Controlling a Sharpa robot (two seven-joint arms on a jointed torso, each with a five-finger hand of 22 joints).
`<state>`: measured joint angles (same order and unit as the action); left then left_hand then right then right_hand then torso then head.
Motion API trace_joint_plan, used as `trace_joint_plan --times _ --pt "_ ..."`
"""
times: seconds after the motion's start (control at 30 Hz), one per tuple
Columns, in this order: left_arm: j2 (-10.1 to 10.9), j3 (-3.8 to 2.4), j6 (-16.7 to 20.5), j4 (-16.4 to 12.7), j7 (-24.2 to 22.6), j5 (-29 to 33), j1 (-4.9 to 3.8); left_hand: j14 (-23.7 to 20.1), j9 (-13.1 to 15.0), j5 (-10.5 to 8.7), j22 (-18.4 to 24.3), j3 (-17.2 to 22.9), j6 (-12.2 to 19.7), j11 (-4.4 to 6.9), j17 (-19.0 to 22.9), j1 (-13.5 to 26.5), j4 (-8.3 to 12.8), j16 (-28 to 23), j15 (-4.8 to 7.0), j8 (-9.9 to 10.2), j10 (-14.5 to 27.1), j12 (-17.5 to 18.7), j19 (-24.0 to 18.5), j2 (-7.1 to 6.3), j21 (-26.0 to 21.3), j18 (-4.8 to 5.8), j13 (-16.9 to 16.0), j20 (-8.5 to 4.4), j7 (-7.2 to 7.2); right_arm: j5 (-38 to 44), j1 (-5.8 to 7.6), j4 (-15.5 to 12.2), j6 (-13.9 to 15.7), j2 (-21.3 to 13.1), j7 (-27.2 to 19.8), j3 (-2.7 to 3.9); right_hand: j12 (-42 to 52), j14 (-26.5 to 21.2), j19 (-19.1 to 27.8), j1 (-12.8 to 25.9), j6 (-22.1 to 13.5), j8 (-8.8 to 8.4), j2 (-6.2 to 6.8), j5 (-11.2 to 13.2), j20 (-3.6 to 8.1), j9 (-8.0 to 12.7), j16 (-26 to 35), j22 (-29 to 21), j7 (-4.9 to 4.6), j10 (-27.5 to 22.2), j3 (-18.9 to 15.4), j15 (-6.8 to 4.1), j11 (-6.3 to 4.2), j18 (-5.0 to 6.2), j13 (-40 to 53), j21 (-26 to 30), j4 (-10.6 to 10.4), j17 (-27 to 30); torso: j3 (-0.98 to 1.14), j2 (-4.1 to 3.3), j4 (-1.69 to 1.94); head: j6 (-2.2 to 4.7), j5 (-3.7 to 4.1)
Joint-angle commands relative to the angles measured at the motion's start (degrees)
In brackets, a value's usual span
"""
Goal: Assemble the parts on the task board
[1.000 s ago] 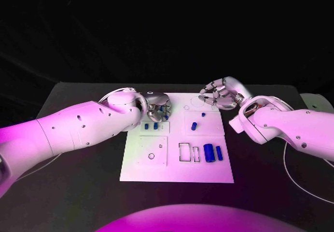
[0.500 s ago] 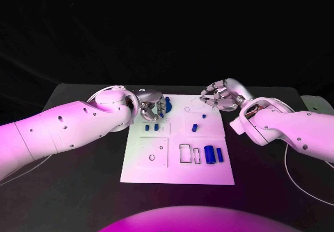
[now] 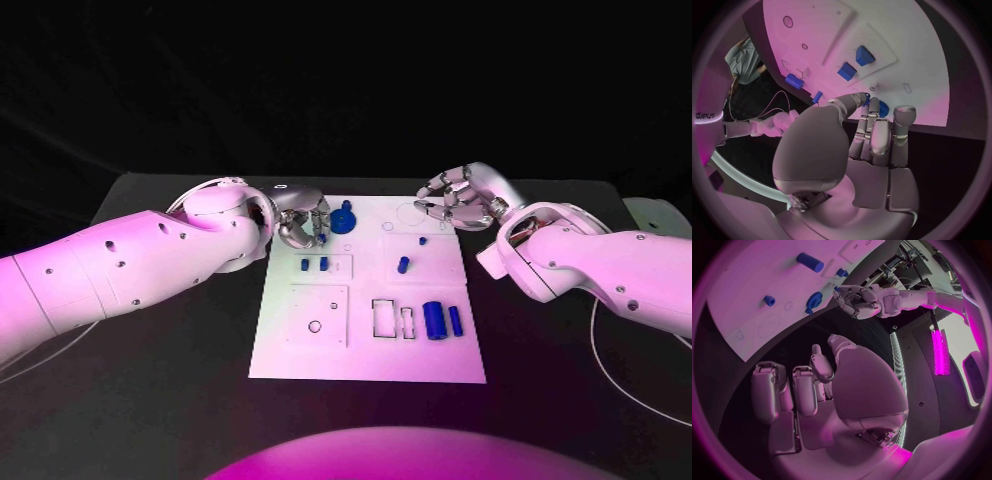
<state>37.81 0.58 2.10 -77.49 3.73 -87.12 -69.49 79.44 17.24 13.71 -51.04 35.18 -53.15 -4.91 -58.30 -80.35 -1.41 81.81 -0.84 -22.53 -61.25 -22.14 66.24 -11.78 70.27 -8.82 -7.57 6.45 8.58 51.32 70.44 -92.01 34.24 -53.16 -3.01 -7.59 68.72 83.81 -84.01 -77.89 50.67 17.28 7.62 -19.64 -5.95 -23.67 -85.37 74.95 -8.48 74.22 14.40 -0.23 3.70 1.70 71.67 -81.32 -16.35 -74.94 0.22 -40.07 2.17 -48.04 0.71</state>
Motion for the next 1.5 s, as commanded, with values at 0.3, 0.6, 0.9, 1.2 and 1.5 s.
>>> trace_joint_plan --times 0.3,0.6,0.9,1.2,1.5 --pt "-0.64 -0.06 -2.39 1.36 0.83 0.92 0.02 0.36 0.05 -0.28 0.10 -0.28 -0.27 0.05 0.04 0.59 0.21 0.35 0.07 0.26 -0.36 0.28 0.28 -0.20 0.29 0.68 0.08 0.12 0.00 0.36 -0.04 0.05 -0.08 0.13 -0.46 0.01 0.00 3.94 -1.36 0.45 -0.27 0.18 0.07 -0.27 0.48 -0.10 0.22 9.78 0.09 -0.07 0.35 -0.37 -0.15 0.52 0.01 0.03 -0.12 -7.01 0.00 -0.05 -0.06 0.02 -0.24" --pt "-0.74 -0.03 -3.53 1.68 1.15 0.95 0.02 0.32 0.04 -0.29 0.16 -0.29 -0.28 0.05 0.14 0.60 0.23 0.32 0.06 0.30 -0.39 0.35 0.24 -0.20 0.26 0.66 0.10 0.11 0.00 0.36 -0.05 0.06 -0.09 0.14 -0.45 0.01 0.00 3.94 -1.36 0.45 -0.27 0.18 0.07 -0.27 0.48 -0.10 0.22 9.78 0.09 -0.07 0.35 -0.37 -0.15 0.52 0.01 0.03 -0.12 -7.01 0.05 -0.03 -0.11 -0.18 -0.29" --pt "-1.10 0.00 -3.70 1.77 1.03 1.11 0.05 0.25 0.04 -0.30 0.23 -0.30 -0.29 0.05 0.38 0.61 0.25 0.26 0.06 0.33 -0.42 0.42 0.19 -0.20 0.22 0.65 0.11 0.11 0.01 0.36 -0.05 0.06 -0.11 0.18 -0.48 0.01 0.00 3.94 -1.36 0.45 -0.27 0.18 0.07 -0.27 0.48 -0.10 0.22 9.78 0.09 -0.07 0.35 -0.37 -0.15 0.52 0.01 0.03 -0.12 -7.01 0.06 -0.03 -0.09 -0.17 -0.32" --pt "-1.39 0.08 -3.87 2.12 1.03 1.14 0.12 0.21 0.04 -0.30 0.40 -0.30 -0.31 0.05 0.49 0.62 0.26 0.23 0.06 0.37 -0.46 0.49 0.09 -0.18 0.13 0.61 0.13 0.10 0.01 0.36 -0.05 0.05 -0.13 0.18 -0.48 0.01 0.00 3.94 -1.36 0.45 -0.27 0.18 0.07 -0.27 0.48 -0.10 0.22 9.78 0.09 -0.07 0.35 -0.37 -0.15 0.52 0.01 0.03 -0.12 -7.01 0.07 -0.04 -0.11 -0.28 -0.45" --pt "-1.54 0.19 -4.86 2.34 1.58 1.14 0.17 0.11 0.06 -0.34 0.47 -0.32 -0.44 0.07 0.74 0.63 0.30 0.16 0.08 0.41 -0.65 0.60 0.03 -0.11 0.09 0.61 0.13 0.10 0.00 0.36 -0.05 0.07 -0.13 0.18 -0.48 0.01 0.00 3.94 -1.36 0.45 -0.27 0.18 0.07 -0.27 0.48 -0.10 0.22 9.78 0.09 -0.07 0.35 -0.37 -0.15 0.52 0.01 0.03 -0.12 -7.01 0.04 -0.04 -0.10 -0.39 -0.39"
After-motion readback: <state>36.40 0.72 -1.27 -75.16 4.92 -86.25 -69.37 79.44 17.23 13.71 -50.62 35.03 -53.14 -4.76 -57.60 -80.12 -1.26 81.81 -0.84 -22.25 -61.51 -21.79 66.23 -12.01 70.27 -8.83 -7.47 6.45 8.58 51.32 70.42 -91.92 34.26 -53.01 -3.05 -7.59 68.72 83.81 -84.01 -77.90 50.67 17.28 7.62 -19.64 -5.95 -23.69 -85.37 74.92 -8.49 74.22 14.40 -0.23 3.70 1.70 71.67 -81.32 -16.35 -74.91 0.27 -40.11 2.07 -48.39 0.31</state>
